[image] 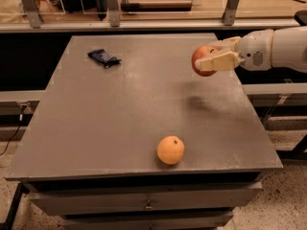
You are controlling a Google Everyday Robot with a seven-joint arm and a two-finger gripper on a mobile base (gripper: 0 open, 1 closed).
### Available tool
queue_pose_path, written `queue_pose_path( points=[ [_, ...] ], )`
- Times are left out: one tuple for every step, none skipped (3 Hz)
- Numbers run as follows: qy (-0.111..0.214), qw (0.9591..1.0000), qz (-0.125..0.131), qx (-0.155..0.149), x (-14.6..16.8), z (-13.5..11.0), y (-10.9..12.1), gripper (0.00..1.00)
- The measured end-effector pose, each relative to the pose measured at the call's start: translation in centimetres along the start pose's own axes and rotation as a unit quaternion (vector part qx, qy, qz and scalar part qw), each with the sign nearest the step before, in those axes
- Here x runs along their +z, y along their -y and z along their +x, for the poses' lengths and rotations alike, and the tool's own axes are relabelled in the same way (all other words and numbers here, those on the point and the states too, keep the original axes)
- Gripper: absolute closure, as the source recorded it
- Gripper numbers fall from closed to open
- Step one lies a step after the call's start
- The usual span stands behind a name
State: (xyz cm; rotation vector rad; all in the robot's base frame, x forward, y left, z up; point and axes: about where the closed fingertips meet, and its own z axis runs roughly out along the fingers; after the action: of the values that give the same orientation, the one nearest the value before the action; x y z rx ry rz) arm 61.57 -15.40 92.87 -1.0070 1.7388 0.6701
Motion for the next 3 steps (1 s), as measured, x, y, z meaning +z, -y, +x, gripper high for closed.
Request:
queue_pose_path(
  points=[
    [0.005, 0.9999, -0.013, -0.006, -1.5, -0.1, -2.4, 1.00],
    [0.020, 0.9995, -0.022, -0.011, -2.9, 0.5, -4.8, 1.00],
    [0.038, 0.9988, -0.028, -0.011, -4.0, 1.4, -7.1, 1.00]
  ],
)
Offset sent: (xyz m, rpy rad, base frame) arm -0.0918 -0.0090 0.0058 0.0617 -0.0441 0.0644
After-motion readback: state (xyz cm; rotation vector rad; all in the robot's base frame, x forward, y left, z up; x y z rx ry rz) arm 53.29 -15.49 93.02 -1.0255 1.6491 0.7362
